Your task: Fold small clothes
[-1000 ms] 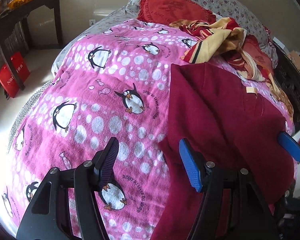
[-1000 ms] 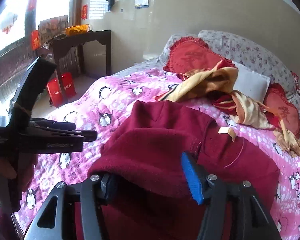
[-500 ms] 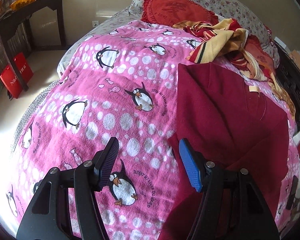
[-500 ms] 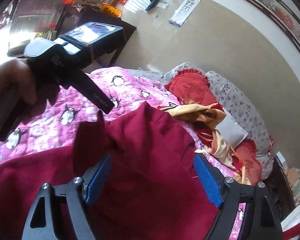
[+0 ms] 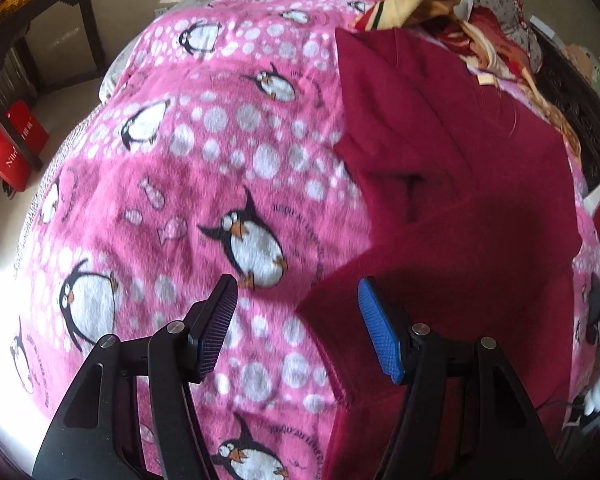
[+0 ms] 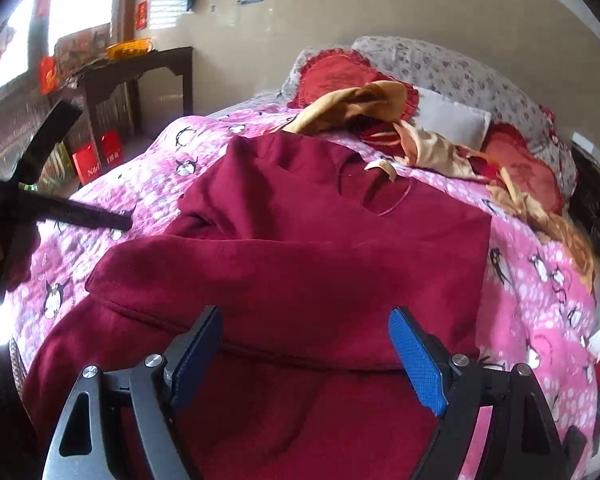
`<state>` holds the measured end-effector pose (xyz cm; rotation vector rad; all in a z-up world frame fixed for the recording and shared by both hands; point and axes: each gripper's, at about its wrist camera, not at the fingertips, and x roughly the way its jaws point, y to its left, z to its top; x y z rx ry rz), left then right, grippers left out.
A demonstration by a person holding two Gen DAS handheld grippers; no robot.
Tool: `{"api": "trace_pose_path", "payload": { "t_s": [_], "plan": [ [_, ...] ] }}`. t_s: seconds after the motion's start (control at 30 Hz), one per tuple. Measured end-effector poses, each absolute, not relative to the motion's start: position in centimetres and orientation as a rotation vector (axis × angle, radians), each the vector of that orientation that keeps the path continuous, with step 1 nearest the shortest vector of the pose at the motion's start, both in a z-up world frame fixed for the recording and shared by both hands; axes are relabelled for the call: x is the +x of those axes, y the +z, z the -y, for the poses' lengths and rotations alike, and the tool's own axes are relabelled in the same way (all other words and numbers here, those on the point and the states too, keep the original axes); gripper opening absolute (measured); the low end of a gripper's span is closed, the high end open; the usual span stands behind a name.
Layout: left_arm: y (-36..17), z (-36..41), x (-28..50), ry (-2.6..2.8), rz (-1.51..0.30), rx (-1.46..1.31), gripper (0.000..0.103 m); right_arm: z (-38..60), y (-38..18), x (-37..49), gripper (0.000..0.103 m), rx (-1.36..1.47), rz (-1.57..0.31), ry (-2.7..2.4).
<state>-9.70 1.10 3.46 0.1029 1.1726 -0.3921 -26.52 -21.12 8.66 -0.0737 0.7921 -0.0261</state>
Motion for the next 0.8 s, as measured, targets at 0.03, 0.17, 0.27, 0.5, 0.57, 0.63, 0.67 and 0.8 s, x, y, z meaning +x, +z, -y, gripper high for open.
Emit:
{"api": "trace_pose_path", "payload": {
  "t_s": [0.03, 0.17, 0.27, 0.5, 0.57, 0.63, 0.67, 0.8],
  "plan": [
    [3.1, -1.2, -10.0, -0.394, -1.191, 0.101, 0.063, 21.9, 8.8, -26.6, 0.083, -0.032, -0.798, -0.030],
    [2.5, -1.1, -10.8, -0.388, -1.192, 0.101, 0.063, 24.2, 9.4, -26.8, 0.083, 0.078, -0.799, -0.041],
    [2.4, -0.4, -10.6, -0.420, -1.190, 0.079, 0.051, 25.7, 9.2, -26.8, 0.083, 0.131, -0.799, -0.067],
    [3.5, 0.2, -10.5, -0.497, -1.167, 0.077, 0.010, 29.0, 9.0, -27.5, 0.083, 0.309, -0.786, -0.121],
    [4.7, 0.0, -10.5, -0.511, -1.138, 0.052, 0.010, 29.5, 9.0, -27.7, 0.083, 0.322, -0.781, -0.126],
    [6.5, 0.1, -10.4, -0.535, -1.098, 0.034, 0.010, 29.9, 9.1, -27.6, 0.083, 0.334, -0.772, -0.127],
    [7.5, 0.2, -10.4, -0.551, -1.076, 0.025, 0.010, 30.2, 9.3, -27.5, 0.083, 0.335, -0.767, -0.131],
    [11.3, 1.9, -10.3, -0.611, -0.976, 0.017, 0.009, 32.5, 10.2, -25.9, 0.083, 0.336, -0.734, -0.196]
  ]
}}
